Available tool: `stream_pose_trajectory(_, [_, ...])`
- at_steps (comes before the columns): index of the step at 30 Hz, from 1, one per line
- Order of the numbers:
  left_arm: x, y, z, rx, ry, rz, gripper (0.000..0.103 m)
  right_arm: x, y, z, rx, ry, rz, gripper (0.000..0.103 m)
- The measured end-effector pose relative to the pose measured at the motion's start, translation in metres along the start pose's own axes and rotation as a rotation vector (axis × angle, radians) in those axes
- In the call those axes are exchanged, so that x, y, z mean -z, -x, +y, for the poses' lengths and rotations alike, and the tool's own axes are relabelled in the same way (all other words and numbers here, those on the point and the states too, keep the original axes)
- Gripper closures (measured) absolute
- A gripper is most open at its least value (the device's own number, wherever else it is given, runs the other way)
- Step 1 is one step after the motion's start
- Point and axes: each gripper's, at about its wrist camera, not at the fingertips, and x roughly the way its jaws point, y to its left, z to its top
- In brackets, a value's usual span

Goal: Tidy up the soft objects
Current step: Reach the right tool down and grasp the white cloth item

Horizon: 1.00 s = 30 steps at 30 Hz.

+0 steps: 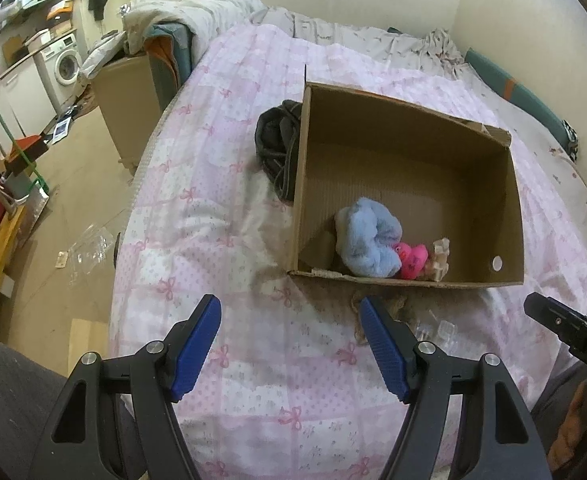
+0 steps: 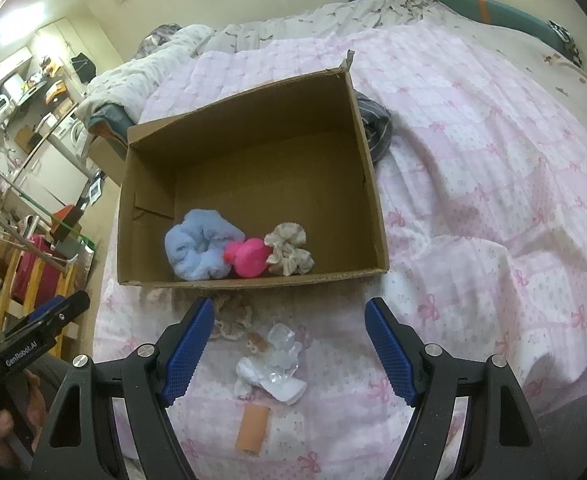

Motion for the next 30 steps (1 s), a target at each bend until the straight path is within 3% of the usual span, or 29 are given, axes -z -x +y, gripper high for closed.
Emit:
stream_pose_trajectory(9, [0.008,-0.020,-0.005,0.021,-0.024,0.103,0.033,0.007,-0.015,0.000,-0.027,-0.028,0.072,0.021])
stream_pose_trajectory(21, [0.013,-0.037,-0.008,-0.004,-0.030,0.161,0.033,0.018,-0.047,-0.001,-0.012,-0.062,0.214,0.021])
stream_pose_trajectory(25, [0.015,-0.039,-0.008,-0.004,-0.031,0.172,0.033,0.026,-0.067,0.005,0.045,-0.017,0.295,0.021])
stream_pose_trajectory(30, [0.016,-0.039,-0.008,-0.007,-0.037,0.173,0.033,0.030,-0.105,0.012,0.018,-0.004,0.416,0.021])
